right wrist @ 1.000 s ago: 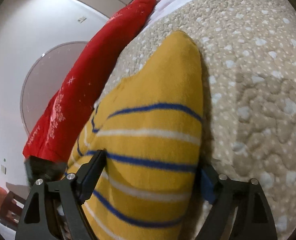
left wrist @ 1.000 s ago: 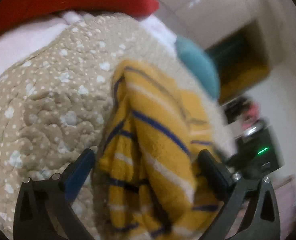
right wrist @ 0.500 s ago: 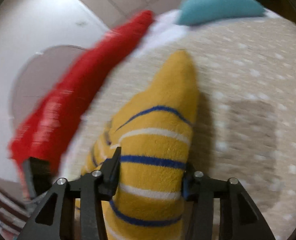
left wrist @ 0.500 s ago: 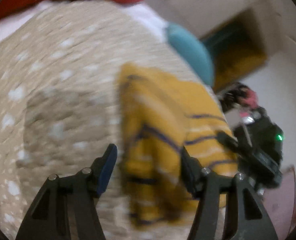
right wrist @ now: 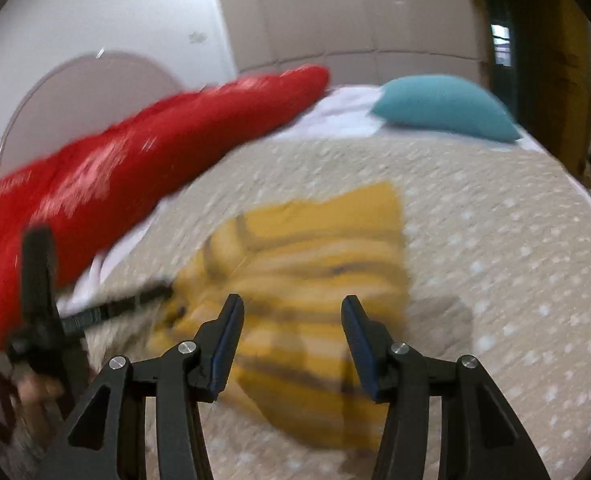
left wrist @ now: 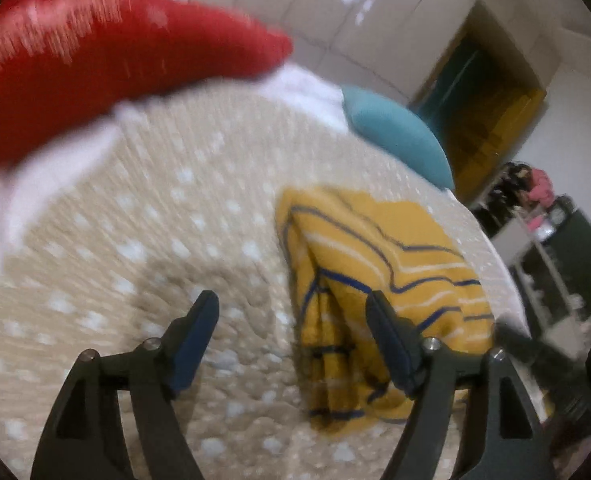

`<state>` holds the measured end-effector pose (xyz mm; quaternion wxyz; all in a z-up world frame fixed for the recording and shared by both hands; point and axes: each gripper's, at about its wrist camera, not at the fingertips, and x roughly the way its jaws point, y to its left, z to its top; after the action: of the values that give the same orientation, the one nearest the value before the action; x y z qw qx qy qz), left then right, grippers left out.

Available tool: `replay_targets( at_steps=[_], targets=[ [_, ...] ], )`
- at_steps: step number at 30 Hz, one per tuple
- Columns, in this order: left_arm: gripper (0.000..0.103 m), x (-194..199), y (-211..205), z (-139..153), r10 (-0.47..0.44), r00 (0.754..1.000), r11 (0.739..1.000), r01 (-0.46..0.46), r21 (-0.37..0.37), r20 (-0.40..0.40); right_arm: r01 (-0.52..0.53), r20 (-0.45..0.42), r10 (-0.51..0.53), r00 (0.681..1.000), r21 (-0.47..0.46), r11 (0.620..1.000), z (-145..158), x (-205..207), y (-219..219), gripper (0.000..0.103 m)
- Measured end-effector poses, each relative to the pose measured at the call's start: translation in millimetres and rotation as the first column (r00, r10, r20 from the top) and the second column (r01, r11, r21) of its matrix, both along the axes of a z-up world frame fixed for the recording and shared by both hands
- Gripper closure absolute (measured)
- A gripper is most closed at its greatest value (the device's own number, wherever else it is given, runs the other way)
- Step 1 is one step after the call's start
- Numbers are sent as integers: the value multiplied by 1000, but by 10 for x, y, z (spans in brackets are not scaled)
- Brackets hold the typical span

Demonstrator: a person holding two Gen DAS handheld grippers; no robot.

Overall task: Fold small clothes
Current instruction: 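Open the right tool and pull both tools back from the folded sweater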

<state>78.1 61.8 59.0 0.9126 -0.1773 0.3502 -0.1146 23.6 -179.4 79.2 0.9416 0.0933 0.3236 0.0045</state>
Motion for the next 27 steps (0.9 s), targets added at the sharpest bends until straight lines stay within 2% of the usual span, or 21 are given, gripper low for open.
replay_targets(
  at_steps=[3, 4, 6, 8, 10, 12, 13, 14, 15, 16, 18, 23, 24, 27],
  targets=[
    [24, -277, 8, 248, 74, 989, 995, -83, 63, 129, -23, -101, 19, 995, -40, 999, -359, 86, 188, 45],
    [21, -387, 25, 319, 102, 981, 991, -115, 72, 165, -13, -101, 6, 995, -71, 997, -407, 57, 231, 45],
    [14, -616, 34, 475, 163, 954, 977, -192, 96, 252, -12, -72, 7, 997, -69, 998, -330, -82, 254, 44],
    [1, -956, 52, 634, 231, 904, 947, -293, 129, 360, -25, -43, 24, 999, -17, 1000, -214, -298, 215, 36],
    [0, -1349, 47, 769, 312, 830, 898, -416, 140, 462, -9, 0, 9, 1000, -22, 1000, -129, -560, 181, 32],
    [0, -1635, -8, 866, 348, 780, 864, -482, 144, 520, 33, 31, -31, 999, -62, 998, -96, -772, 127, 30],
    [0, -1748, -47, 903, 353, 766, 856, -496, 145, 538, 59, 44, -56, 997, -71, 996, -97, -913, 78, 30],
    [0, -1847, -78, 951, 349, 764, 853, -499, 154, 543, 73, 49, -70, 996, -62, 995, -104, -1010, 33, 30],
    [0, -1938, -138, 1003, 333, 777, 854, -489, 180, 534, 86, 52, -84, 995, -40, 995, -118, -1124, -40, 29],
    [0, -2007, -220, 1059, 296, 803, 864, -456, 213, 517, 103, 54, -102, 993, -9, 995, -144, -1248, -109, 29],
    [0, -2038, -355, 1092, 236, 838, 885, -394, 247, 492, 133, 60, -134, 989, 20, 991, -199, -1441, -201, 28],
    [0, -2200, -730, 1036, 97, 914, 940, -214, 266, 395, 187, 70, -188, 980, 18, 982, -305, -1817, -254, 23],
    [0, -2200, -831, 986, 66, 932, 943, -174, 282, 355, 199, 72, -199, 977, 4, 980, -318, -1876, -247, 23],
    [0, -2201, -1055, 843, 12, 956, 938, -112, 327, 293, 211, 86, -207, 975, -40, 977, -355, -2031, -213, 22]
  ],
)
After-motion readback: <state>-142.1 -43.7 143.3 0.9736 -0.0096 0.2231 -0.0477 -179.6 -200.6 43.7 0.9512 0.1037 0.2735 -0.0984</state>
